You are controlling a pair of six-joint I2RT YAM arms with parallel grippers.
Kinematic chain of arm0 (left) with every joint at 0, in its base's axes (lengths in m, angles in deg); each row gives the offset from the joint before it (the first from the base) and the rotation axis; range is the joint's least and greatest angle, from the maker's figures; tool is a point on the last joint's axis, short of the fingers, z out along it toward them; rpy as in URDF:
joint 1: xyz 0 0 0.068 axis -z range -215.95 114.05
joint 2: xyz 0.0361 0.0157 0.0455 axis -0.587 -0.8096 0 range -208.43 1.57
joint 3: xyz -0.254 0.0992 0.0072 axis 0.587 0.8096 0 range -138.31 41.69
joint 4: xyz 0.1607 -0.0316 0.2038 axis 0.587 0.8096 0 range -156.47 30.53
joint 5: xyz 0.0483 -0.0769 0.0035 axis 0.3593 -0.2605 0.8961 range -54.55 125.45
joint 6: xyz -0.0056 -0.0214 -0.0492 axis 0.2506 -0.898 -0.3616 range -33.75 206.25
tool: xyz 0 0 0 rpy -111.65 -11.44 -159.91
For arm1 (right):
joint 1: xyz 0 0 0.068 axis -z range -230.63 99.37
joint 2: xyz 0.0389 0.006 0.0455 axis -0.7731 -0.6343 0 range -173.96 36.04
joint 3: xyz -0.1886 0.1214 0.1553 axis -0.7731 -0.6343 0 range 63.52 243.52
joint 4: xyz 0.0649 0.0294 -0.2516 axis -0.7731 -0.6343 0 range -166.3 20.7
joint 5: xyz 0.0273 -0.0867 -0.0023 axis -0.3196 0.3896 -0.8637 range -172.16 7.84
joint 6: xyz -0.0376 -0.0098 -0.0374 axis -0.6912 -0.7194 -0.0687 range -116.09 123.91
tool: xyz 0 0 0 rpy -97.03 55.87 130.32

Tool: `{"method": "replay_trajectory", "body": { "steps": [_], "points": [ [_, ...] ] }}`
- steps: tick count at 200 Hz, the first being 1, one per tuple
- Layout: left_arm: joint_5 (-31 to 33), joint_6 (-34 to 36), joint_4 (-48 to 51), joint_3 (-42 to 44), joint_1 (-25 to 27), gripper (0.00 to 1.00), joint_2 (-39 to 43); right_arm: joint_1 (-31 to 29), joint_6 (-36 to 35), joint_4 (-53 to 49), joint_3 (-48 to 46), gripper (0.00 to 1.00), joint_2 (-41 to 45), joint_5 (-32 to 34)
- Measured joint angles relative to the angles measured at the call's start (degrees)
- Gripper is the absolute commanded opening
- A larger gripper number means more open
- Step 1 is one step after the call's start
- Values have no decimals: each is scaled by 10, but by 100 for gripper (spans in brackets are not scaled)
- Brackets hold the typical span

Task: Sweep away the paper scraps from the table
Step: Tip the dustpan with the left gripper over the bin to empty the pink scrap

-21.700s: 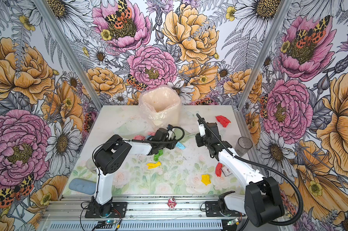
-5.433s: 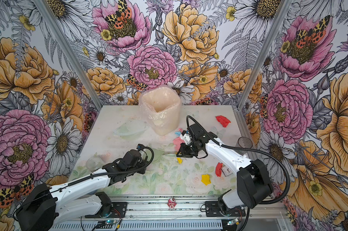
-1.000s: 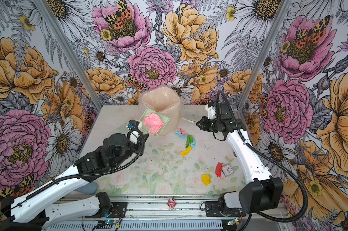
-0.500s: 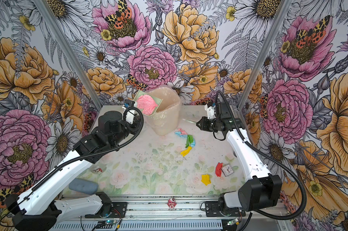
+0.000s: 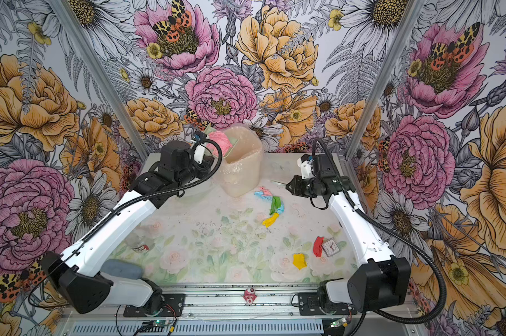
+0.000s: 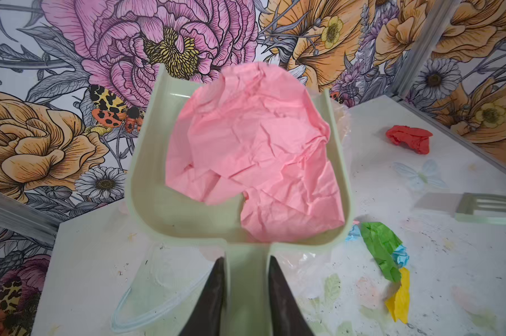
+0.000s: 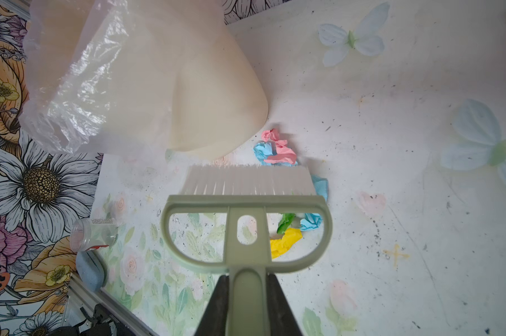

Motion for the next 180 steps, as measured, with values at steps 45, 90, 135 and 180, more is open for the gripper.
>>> {"method": "replay_trajectory", "body": {
  "steps": [45, 90, 135, 180],
  "points": [
    [-8, 31, -4, -89, -12, 0, -103, 1, 0, -1, -26, 0, 24, -2],
    [19, 85, 7, -188, -12, 0, -186, 1, 0, 0, -41, 0, 50, 3],
    [99, 170, 23, -253, -2, 0, -246, 5, 0, 0, -50, 0, 63, 9],
    [162, 248, 40, -281, 17, 0, -295, 10, 0, -1, -52, 0, 69, 20]
  ]
}}
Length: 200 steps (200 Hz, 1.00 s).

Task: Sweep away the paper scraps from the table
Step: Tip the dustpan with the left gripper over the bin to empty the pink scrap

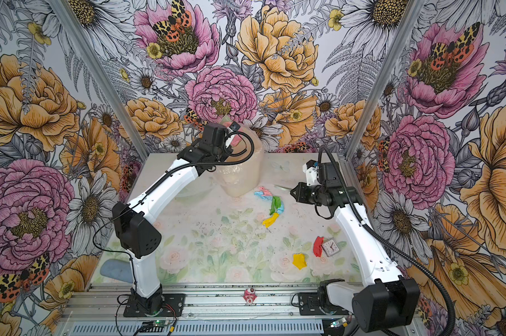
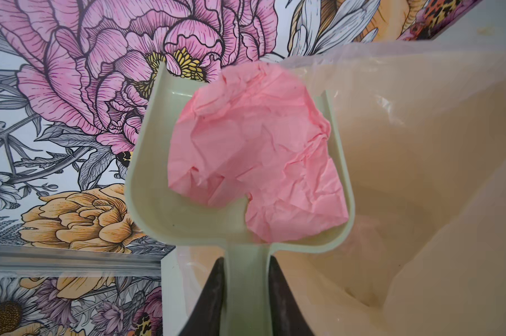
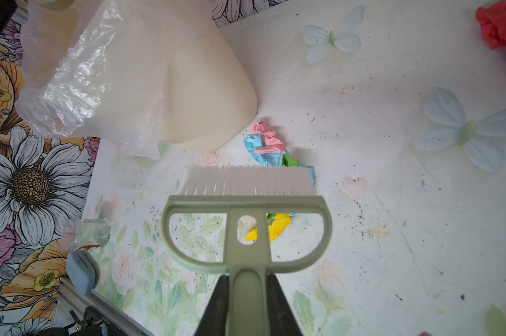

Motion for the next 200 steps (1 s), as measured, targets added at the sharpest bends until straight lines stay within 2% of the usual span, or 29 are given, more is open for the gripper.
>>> {"method": "replay_trajectory", "body": {
  "steps": [82, 200],
  "points": [
    [37, 86, 12, 0, 6, 0, -3, 4, -10, 0, 0, 0, -10, 5],
    [48, 222, 8, 8, -13, 0, 20, 7, -79, 1, 2, 0, -24, 49]
  ]
}}
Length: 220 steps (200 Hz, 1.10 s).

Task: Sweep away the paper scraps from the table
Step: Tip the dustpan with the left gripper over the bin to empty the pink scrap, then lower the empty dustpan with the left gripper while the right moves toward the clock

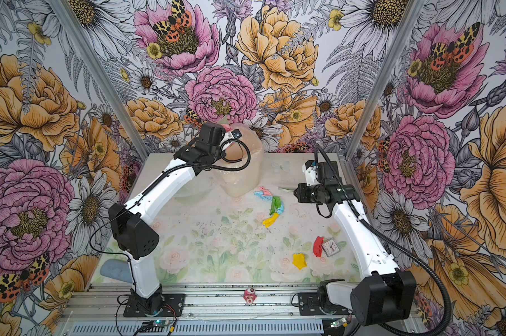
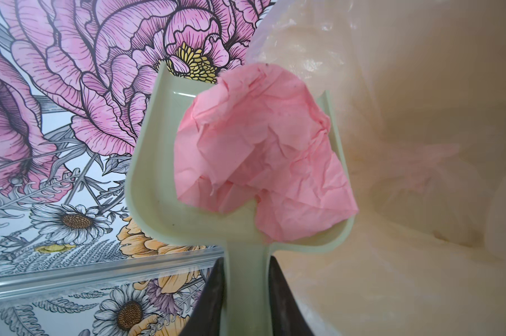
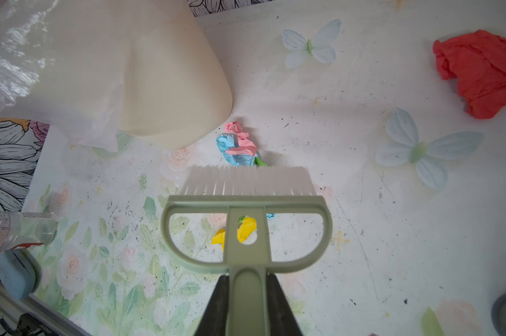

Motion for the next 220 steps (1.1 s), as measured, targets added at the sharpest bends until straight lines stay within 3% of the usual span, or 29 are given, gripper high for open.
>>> {"method": "replay_trajectory", "body": {
  "steps": [144, 220],
  "points": [
    [0, 144, -58, 16, -6, 0, 16, 0, 0, 0, 2, 0, 17, 7],
    [0, 163, -66, 23, -7, 0, 17, 0, 0, 0, 2, 0, 28, 16]
  ]
}}
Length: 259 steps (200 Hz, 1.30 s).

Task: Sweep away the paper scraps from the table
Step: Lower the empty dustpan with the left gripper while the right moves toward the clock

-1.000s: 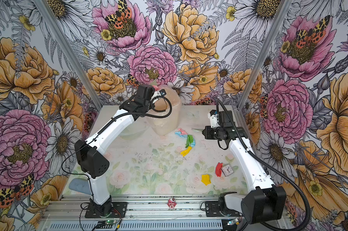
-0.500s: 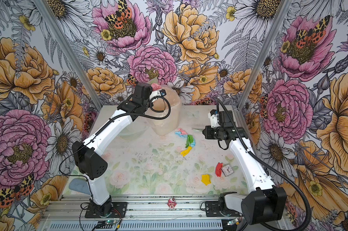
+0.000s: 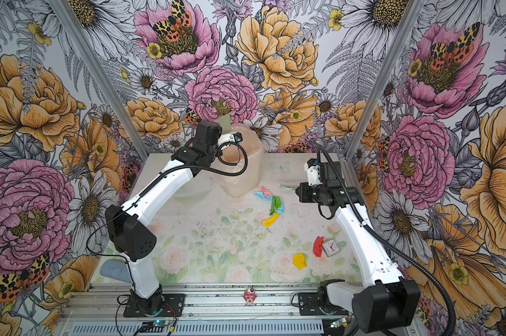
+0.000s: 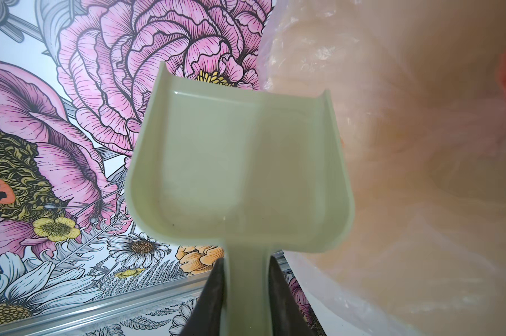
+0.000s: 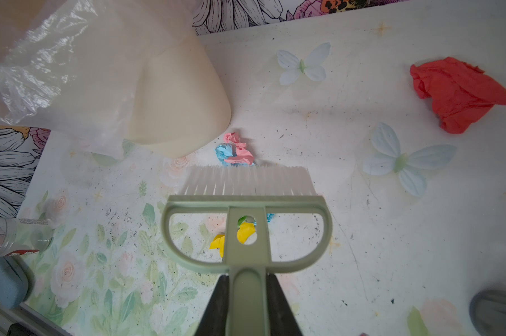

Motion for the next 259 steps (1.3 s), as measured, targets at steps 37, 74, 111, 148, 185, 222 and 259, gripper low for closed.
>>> {"method": "replay_trajectory", "body": {
  "steps": [37, 74, 111, 148, 185, 222, 259],
  "points": [
    [-12, -32, -7, 1, -6, 0, 8, 0, 0, 0, -1, 0, 15, 5],
    [-94, -127, -9, 24, -18, 0, 78, 0, 0, 0, -1, 0, 20, 13],
    [-175, -237, -38, 48, -26, 0, 159, 0, 2, 0, -1, 0, 20, 17],
    [-239, -340, -65, 116, -26, 0, 200, 0, 23, -14, 2, 0, 17, 41],
    [-288, -435, -73, 210, -8, 0, 226, 0, 47, -38, 10, 0, 4, 62],
    [-325, -508, -93, 305, 42, 0, 264, 0, 57, -70, 17, 0, -2, 86],
    [-353, -569, -114, 375, 79, 0, 289, 0, 68, -116, 33, 0, -14, 103]
  ]
}}
